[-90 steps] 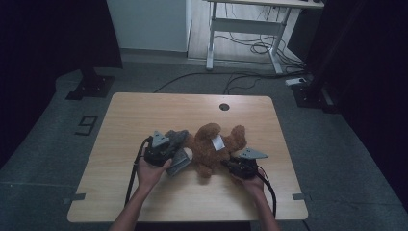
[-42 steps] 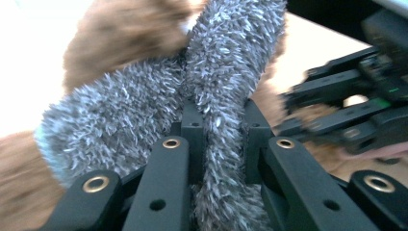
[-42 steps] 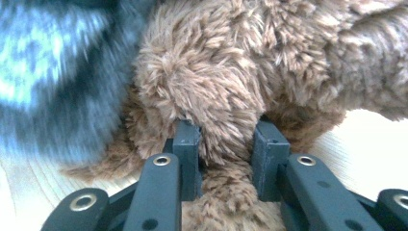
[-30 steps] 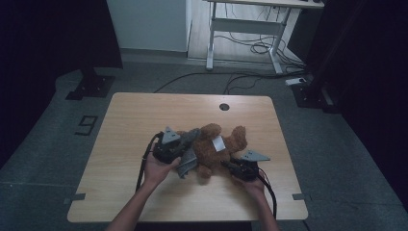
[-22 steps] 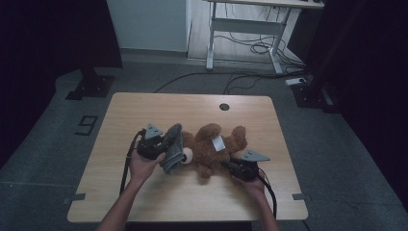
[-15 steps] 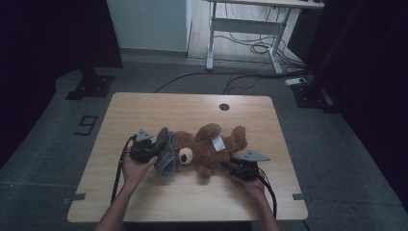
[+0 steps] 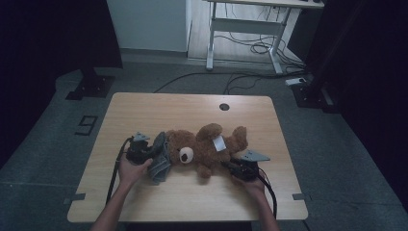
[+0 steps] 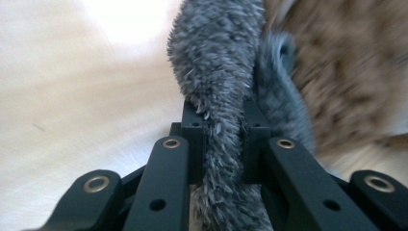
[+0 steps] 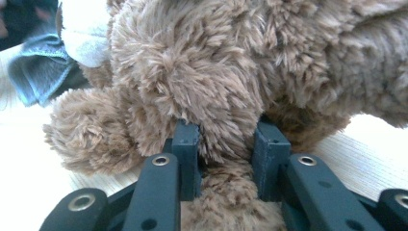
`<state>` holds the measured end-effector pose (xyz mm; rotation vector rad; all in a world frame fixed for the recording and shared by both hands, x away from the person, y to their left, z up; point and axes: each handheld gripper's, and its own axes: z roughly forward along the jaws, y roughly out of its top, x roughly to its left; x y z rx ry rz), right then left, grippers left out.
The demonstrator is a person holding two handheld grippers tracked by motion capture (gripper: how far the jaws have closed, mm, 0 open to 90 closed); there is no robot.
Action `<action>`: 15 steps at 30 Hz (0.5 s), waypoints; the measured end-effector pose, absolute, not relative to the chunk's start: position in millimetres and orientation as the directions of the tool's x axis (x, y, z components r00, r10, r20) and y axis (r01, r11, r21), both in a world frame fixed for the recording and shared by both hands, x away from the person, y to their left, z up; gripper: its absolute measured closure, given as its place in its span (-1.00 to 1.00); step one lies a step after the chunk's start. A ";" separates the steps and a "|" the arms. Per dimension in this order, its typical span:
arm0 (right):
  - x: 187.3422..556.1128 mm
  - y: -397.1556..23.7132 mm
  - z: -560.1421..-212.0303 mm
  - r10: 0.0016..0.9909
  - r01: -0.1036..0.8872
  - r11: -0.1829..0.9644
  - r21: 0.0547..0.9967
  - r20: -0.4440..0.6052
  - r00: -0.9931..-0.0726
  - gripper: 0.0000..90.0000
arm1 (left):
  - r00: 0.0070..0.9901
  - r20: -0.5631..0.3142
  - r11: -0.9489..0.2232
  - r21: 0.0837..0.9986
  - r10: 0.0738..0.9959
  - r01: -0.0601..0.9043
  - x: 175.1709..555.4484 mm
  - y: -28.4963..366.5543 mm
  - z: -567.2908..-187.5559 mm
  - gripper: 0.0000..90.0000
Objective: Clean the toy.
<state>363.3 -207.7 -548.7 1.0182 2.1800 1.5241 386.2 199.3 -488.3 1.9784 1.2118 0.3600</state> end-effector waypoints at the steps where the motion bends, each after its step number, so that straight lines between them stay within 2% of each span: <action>1: 363.4 -207.8 -548.8 0.690 0.380 0.190 0.905 0.153 -0.708 0.51 | 0.515 -0.142 -0.247 0.751 0.846 0.613 384.4 199.8 -475.1 0.71; 5: 363.6 -207.8 -548.7 0.689 0.380 0.189 0.905 0.154 -0.708 0.51 | 0.556 -0.114 -0.260 0.795 0.823 0.548 380.4 188.1 -437.9 0.71; 8: 363.1 -207.4 -548.7 0.692 0.380 0.188 0.905 0.153 -0.706 0.51 | 0.580 -0.118 -0.260 0.810 0.806 0.526 381.5 175.6 -425.5 0.70; 15: 363.3 -207.7 -548.6 0.691 0.383 0.187 0.905 0.156 -0.706 0.51 | 0.647 -0.086 -0.327 0.808 0.757 0.490 404.4 113.0 -402.2 0.70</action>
